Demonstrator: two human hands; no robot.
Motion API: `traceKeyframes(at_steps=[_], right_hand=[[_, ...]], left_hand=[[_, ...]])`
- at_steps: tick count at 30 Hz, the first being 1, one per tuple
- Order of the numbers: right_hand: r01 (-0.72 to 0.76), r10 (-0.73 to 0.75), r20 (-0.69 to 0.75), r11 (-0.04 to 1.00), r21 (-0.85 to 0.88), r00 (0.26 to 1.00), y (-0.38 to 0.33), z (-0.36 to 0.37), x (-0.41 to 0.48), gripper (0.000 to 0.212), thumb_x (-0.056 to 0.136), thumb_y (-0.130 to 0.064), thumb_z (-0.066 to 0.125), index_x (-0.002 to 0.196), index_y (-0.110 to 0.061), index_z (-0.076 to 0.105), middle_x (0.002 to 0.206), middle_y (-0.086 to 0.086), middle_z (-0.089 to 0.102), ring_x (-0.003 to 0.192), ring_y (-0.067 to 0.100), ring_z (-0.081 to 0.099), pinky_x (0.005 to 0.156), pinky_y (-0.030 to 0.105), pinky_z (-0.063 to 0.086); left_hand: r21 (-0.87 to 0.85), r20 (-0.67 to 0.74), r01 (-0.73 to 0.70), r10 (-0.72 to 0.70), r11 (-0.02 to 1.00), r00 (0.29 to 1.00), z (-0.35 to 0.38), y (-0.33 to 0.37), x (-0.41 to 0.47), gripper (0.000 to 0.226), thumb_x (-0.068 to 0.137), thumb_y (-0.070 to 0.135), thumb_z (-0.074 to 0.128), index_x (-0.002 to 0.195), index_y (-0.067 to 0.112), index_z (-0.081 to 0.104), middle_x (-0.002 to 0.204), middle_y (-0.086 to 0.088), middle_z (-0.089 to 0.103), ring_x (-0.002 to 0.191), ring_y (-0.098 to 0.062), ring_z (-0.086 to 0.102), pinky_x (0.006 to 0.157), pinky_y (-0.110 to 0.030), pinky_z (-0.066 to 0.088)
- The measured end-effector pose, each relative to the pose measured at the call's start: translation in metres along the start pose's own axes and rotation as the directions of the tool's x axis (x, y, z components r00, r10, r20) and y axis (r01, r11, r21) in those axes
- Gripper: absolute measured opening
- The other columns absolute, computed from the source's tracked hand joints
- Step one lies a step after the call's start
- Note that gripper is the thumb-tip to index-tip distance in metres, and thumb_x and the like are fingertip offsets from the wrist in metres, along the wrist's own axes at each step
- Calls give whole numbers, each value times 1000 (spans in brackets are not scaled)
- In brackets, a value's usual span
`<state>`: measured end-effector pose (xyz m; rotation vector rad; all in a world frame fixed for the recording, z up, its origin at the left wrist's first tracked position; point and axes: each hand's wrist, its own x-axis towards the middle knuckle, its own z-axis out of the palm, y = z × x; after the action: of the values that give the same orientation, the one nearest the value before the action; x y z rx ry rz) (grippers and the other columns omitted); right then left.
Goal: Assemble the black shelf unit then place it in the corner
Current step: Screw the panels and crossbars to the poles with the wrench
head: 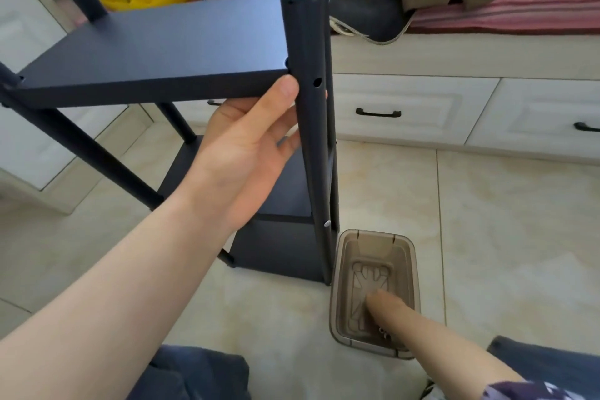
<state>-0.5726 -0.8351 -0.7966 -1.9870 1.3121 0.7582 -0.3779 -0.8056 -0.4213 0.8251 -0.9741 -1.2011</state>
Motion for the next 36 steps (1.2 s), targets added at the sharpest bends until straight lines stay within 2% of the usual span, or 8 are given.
traceKeyframes(at_steps=[13,16,21,25,28,31,33,36], right_hand=[[64,-67,-73,997,-37,995,-12,-31,2,29,96,-4,51,124,-4,59,130,16,59,116,32,59,91,35,49],[105,-111,-76,992,-71,991,-24,-60,-6,18,90,-4,58,106,-8,64,120,15,65,100,30,63,79,34,50],[201,-222,-90,960,-196,971,-48,-123,-45,19,84,-13,71,101,-3,69,95,10,66,90,27,64,73,32,50],[311,-350,-135,919,-243,927,-63,-165,-100,21,86,-16,70,99,1,72,101,19,71,93,35,68,84,41,57],[446,-483,-151,866,-226,863,-65,-197,-149,19,88,-18,71,101,-4,74,101,9,73,89,25,67,78,33,54],[593,-602,-284,795,-124,747,-63,-226,-211,12,86,-22,75,95,-16,72,85,-12,67,75,3,61,69,19,48],[689,-642,-397,724,-32,656,-63,-241,-250,9,85,-22,77,93,-23,71,83,-17,67,78,-1,64,70,13,50],[810,-624,-599,582,72,502,-66,-259,-297,11,82,-14,79,87,-20,72,83,-10,73,80,6,69,73,22,57]], left_hand=[[6,21,4,-4,1000,1000,-6,-2,2,17,89,24,64,88,28,80,106,7,76,113,-17,68,102,-35,52],[-2,22,4,-4,1000,1000,-7,-2,1,15,88,24,66,90,27,80,108,5,75,114,-19,67,103,-37,52],[-25,-14,11,-11,1000,1000,-6,-1,-1,14,88,22,68,95,23,80,111,0,76,115,-22,68,102,-36,53],[-28,-22,18,-18,999,1000,-5,0,-4,15,89,21,67,98,22,79,114,-3,75,115,-24,68,97,-34,55],[-41,-42,18,-20,999,999,-5,0,-4,20,88,21,68,105,15,77,115,-6,74,114,-25,69,94,-32,55],[-33,-72,17,-20,999,997,-3,0,-3,24,86,22,69,107,13,76,114,-8,75,113,-26,69,92,-31,56],[-34,-85,15,-18,999,996,-2,0,-3,21,86,24,69,102,17,79,113,-7,75,111,-25,70,91,-32,58],[-50,-95,14,-19,999,995,1,2,-4,28,88,32,65,108,16,77,113,-6,75,105,-23,72,95,-36,58]])
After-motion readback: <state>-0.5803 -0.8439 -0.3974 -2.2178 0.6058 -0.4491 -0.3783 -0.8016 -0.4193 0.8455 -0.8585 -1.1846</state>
